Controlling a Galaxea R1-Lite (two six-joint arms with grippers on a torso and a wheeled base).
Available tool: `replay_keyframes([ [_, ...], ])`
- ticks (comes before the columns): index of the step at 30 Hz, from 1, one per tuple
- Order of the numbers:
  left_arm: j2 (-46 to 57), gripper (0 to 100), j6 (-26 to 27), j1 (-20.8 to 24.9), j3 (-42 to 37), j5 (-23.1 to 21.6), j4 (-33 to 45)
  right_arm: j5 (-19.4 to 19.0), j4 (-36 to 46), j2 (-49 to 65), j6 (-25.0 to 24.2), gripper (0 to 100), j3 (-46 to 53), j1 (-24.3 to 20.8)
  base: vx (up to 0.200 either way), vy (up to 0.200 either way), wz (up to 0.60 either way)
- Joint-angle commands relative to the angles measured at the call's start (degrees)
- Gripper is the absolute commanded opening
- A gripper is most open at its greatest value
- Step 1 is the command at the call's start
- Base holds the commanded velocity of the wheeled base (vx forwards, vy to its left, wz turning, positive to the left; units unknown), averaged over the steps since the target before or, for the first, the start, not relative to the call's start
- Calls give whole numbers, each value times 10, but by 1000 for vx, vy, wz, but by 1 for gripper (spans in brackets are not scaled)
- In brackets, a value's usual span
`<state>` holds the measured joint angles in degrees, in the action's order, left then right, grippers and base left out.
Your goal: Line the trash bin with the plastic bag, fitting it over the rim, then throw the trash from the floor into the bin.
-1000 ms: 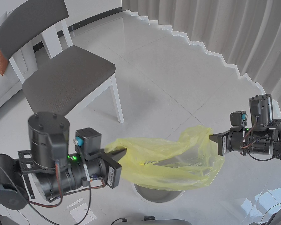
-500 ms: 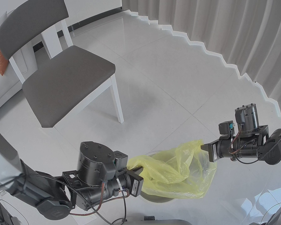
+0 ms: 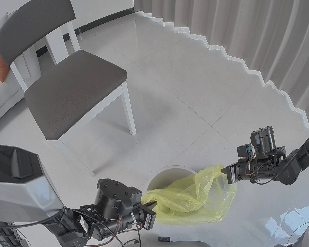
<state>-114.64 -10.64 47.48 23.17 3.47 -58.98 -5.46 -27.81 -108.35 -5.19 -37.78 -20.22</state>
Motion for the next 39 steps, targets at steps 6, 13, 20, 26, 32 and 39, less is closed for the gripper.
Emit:
replay_keyframes([
  [6, -91, 0, -1, -7, -81, -7, -139, 6, -42, -63, 7, 0, 33, 7, 0, 0, 0],
  [13, -175, 0, 1, -8, -109, -8, -262, 7, -92, -103, 7, 0, 52, -3, 0, 0, 0],
  [20, -193, 0, 0, -13, -151, -12, -310, 7, -107, -118, 7, 0, 65, -18, 0, 0, 0],
  [26, -216, 0, -1, -27, -141, -12, -310, 7, -124, -145, 1, 0, 51, -23, 0, 0, 0],
  [32, -238, 0, 3, -71, -89, -21, -310, 4, -173, -179, 1, 0, 34, -11, 0, 0, 0],
  [39, -257, 0, 6, -103, -43, -34, -310, 2, -171, -181, 2, 0, 10, -6, 0, 0, 0],
])
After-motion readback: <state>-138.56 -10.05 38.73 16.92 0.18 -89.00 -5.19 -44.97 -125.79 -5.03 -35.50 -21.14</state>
